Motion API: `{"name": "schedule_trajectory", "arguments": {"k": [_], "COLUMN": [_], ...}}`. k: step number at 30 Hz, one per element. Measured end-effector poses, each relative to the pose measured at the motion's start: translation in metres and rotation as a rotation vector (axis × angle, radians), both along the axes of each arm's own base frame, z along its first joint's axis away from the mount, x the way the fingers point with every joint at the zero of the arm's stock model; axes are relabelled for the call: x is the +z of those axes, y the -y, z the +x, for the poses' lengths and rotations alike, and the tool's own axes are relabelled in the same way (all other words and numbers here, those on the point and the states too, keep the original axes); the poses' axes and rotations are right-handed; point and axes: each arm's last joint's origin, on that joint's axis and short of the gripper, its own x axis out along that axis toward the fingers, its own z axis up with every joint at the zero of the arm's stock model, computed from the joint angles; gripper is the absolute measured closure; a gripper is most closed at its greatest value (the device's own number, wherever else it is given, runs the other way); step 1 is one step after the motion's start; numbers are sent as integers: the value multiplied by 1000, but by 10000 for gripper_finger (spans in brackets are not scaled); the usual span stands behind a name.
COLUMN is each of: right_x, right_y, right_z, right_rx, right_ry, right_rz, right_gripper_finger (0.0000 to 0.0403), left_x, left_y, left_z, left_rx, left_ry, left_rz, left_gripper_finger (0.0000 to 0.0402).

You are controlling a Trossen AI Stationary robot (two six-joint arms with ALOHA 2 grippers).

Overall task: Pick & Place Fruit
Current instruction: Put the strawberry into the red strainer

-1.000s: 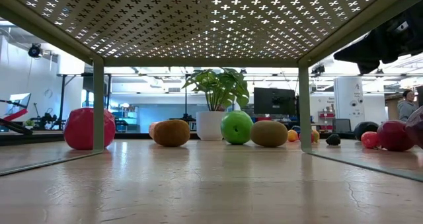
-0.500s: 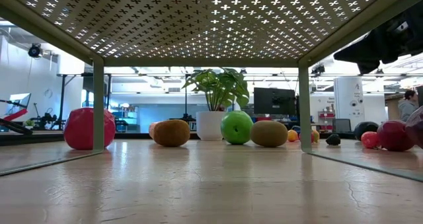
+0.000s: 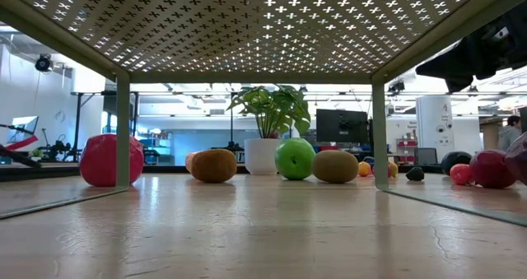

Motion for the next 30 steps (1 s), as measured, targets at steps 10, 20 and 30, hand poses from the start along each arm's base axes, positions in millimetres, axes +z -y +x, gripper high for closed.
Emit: {"name": "schedule_trajectory", "arguments": {"k": [10, 20, 30], "right_x": [0, 0, 0], "right_y": [0, 0, 0], "right_z": [0, 0, 0], "right_rx": [1, 0, 1], "right_ry": [0, -1, 0], "right_rz": [0, 0, 0], "right_gripper_finger": [394, 394, 394], "left_x": [-49, -105, -158], "left_y": [52, 67, 66], "left_z": [-47, -74, -73], "left_rx": [115, 296, 278], "left_ry": [-101, -141, -150], "left_rz": [-7, 36, 57], "left_gripper_finger": [206, 207, 207]}}
